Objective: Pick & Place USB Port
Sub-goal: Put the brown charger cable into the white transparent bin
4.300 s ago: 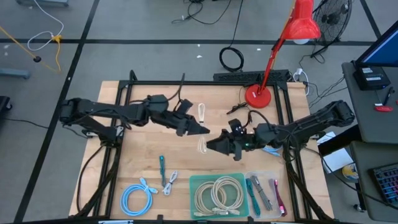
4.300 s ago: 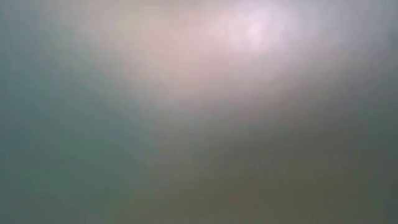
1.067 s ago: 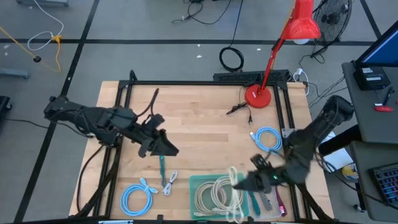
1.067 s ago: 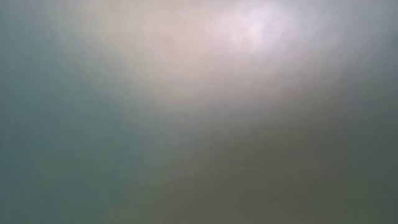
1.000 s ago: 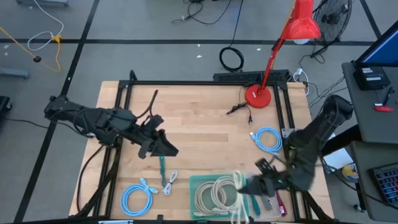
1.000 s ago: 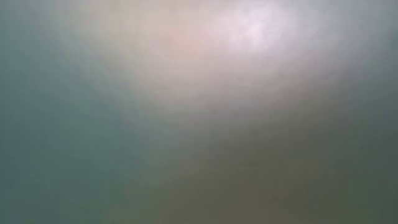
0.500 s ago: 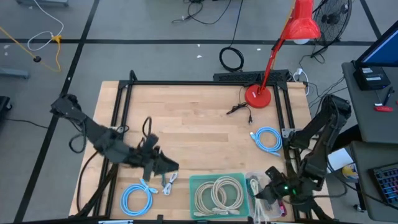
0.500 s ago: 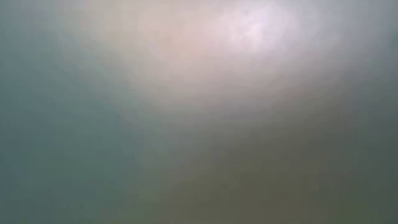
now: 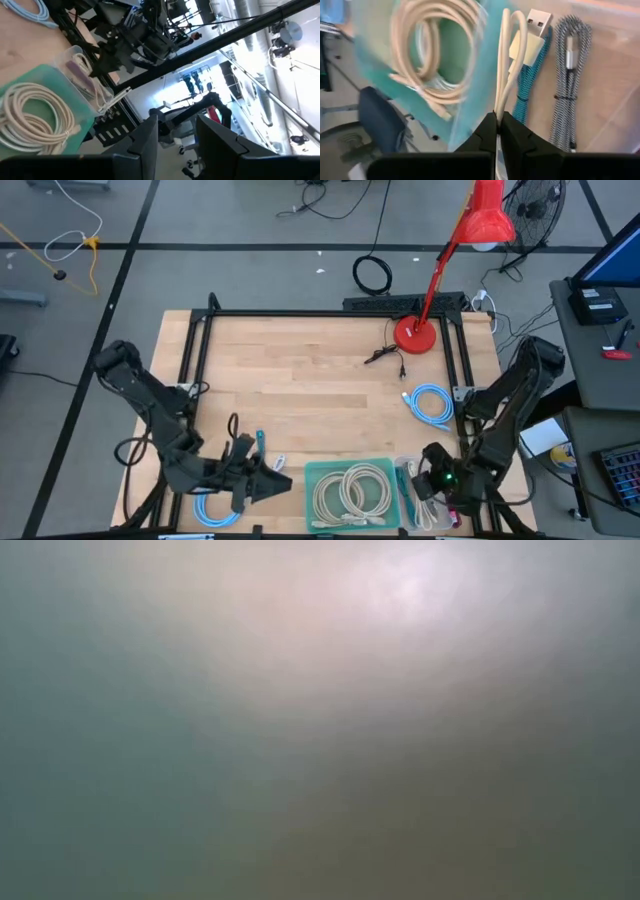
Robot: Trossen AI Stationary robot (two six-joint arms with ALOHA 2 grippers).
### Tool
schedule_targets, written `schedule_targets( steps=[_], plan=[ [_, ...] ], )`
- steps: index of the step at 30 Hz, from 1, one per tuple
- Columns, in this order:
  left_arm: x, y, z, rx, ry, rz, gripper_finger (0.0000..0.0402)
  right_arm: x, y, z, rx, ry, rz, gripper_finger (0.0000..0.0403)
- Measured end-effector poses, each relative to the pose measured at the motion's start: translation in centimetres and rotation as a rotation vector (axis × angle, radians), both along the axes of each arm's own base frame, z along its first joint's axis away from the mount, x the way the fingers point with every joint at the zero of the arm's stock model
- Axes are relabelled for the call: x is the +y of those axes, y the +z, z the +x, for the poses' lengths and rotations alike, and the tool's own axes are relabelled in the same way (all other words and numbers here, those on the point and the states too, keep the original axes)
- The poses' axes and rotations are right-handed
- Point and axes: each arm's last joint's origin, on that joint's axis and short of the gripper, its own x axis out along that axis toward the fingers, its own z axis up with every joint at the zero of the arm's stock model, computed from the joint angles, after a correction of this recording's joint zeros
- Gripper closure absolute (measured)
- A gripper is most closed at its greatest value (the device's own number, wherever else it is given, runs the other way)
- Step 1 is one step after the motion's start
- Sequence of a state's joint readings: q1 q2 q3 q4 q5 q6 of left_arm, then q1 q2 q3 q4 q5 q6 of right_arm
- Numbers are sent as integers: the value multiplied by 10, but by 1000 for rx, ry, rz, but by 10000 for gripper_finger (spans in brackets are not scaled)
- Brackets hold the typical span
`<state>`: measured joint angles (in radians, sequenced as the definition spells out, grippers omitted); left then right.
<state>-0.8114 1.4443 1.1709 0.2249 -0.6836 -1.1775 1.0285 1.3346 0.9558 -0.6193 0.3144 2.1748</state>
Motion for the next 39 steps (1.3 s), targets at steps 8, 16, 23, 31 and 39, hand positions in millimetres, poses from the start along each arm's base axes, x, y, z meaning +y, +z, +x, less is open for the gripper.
schedule_targets(
  steps=[8, 16, 23, 31, 39],
  plan=[
    [-4, 1, -5, -11, 32, -7, 266, 12, -24, 10, 85, 24, -26, 402],
    [-4, 1, -5, -11, 35, -13, 266, 16, -43, 16, 221, 96, -39, 402],
    [-4, 2, -5, -13, 36, -16, 266, 14, -49, 13, 291, 86, -69, 402],
    [-3, 2, -5, -13, 40, -14, 266, 10, -50, 12, 354, 74, -64, 399],
    [-3, 2, -5, -14, 40, -11, 266, 10, -50, 15, 343, 100, -64, 342]
  ],
)
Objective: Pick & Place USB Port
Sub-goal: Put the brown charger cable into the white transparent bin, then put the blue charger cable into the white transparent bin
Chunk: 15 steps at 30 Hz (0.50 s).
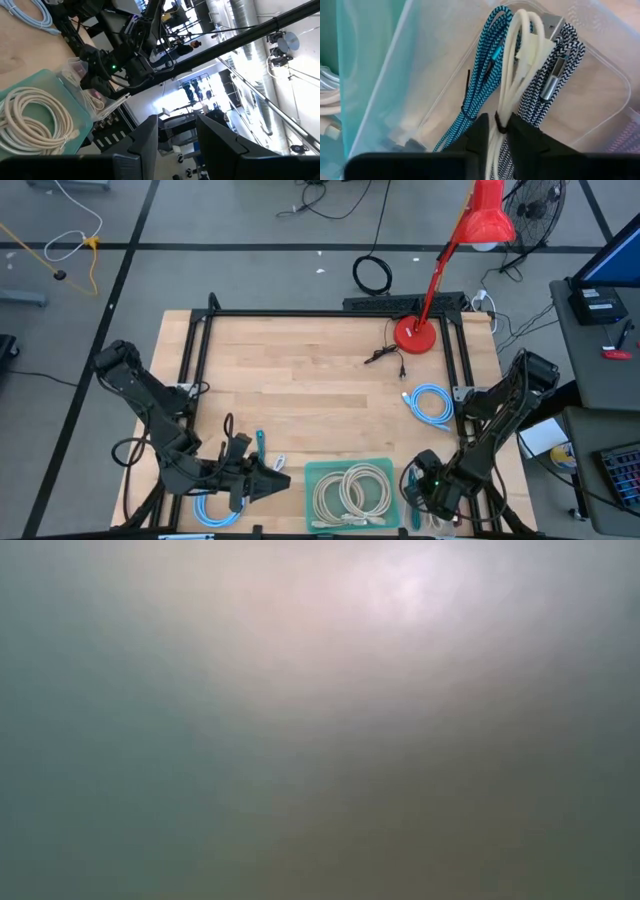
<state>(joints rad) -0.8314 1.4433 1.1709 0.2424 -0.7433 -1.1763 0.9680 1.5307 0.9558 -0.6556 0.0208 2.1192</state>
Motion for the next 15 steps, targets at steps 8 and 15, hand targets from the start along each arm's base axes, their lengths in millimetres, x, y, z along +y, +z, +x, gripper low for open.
schedule_targets(
  steps=[8, 15],
  plan=[
    [0, 0, 0, -4, 13, 10, 266, 0, 1, 0, -15, 17, 7, 279],
    [0, 0, 0, -4, 16, 12, 266, -2, 11, 2, -70, 19, 32, 267]
  ],
)
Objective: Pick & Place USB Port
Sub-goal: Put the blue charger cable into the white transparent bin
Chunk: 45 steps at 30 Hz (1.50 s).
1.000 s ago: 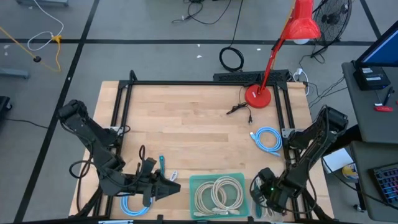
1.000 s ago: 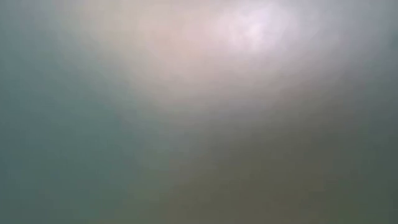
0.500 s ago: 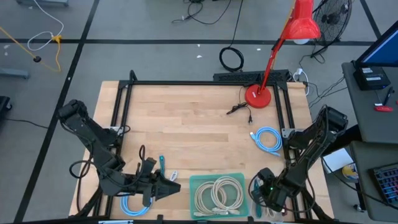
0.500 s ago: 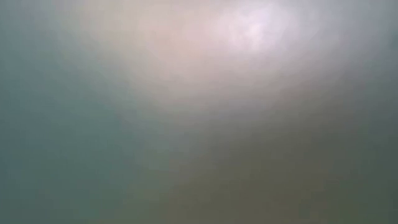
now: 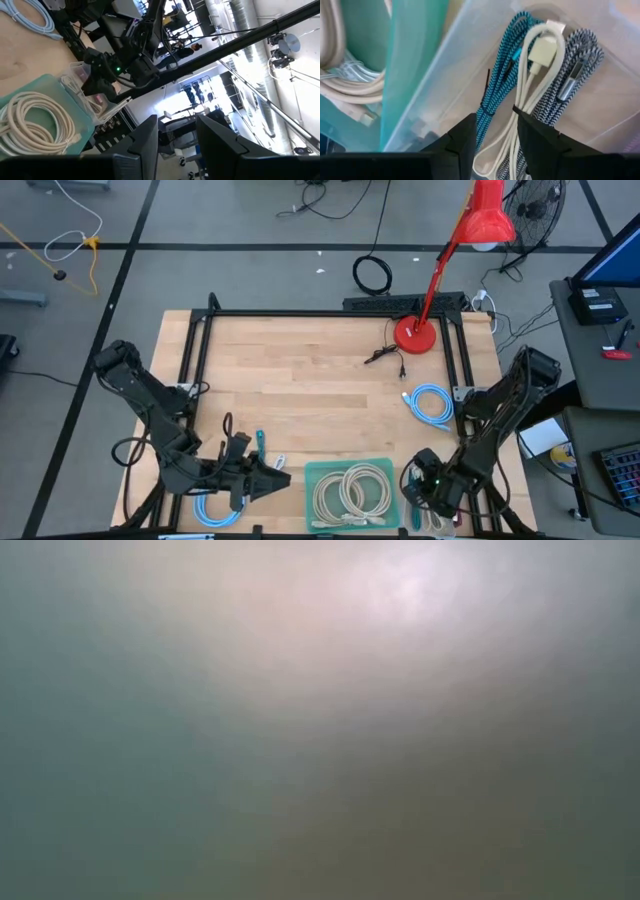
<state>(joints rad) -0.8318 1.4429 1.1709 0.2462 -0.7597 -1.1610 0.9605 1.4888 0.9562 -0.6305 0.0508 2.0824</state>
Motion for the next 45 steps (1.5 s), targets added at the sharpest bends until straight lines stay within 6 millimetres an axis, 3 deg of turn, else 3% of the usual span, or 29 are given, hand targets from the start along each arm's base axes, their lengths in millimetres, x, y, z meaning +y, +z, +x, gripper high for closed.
schedule_targets(
  steps=[6, 10, 22, 27, 32, 39, 45],
  plan=[
    [0, 1, 0, -9, 0, 6, 266, -6, 10, -4, -15, 6, 5, 266],
    [0, 2, 0, -18, 0, 17, 266, -10, 22, -4, -120, 1, 8, 266],
    [6, 15, 0, -108, -22, 108, 266, -27, 104, 21, -976, -24, -68, 266],
    [23, 27, 0, -129, -64, 149, 266, -40, 128, 41, -1186, -9, -138, 266],
    [49, 41, -7, -121, -95, 206, 266, -59, 137, 61, -1257, -4, -142, 266],
    [91, 52, -37, 5, -153, 281, 266, -91, 137, 82, -1252, -40, -186, 266],
    [122, 42, -66, 235, -137, 229, 266, -111, 136, 92, -1247, -85, -272, 266]
  ],
)
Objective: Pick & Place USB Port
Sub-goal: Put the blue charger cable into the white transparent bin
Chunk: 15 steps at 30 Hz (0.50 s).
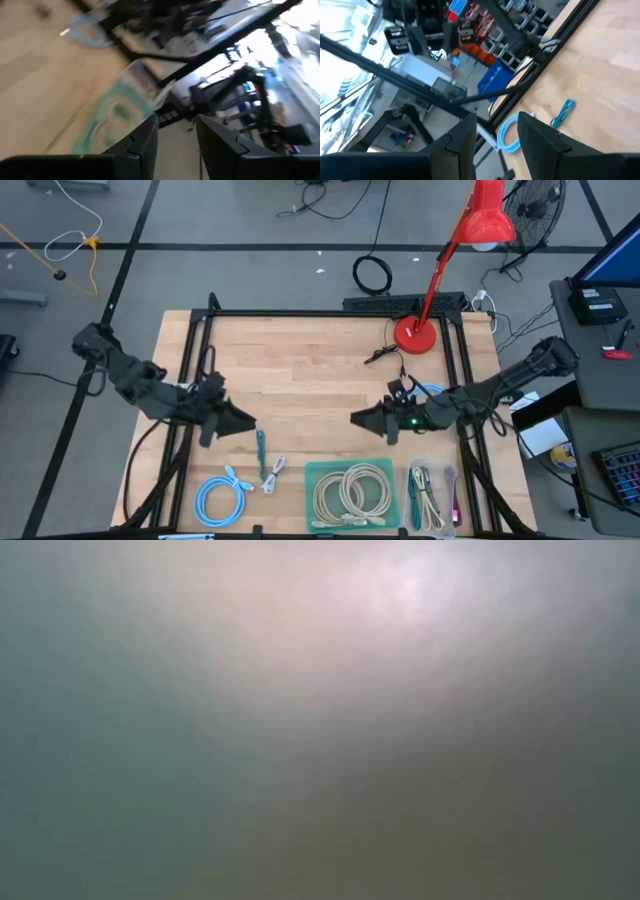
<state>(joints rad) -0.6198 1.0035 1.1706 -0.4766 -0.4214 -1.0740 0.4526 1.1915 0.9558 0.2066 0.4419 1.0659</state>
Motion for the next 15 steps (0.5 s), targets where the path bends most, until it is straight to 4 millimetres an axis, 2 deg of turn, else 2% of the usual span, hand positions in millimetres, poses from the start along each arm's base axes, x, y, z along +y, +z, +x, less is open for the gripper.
schedule_targets(
  steps=[6, 15],
  plan=[
    [5, -20, -9, 238, 5, -28, 266, -16, 0, 6, 4, -59, -18, 266],
    [-9, -57, 6, 566, 28, -35, 266, -40, -1, 14, 14, -81, -33, 266]
  ],
)
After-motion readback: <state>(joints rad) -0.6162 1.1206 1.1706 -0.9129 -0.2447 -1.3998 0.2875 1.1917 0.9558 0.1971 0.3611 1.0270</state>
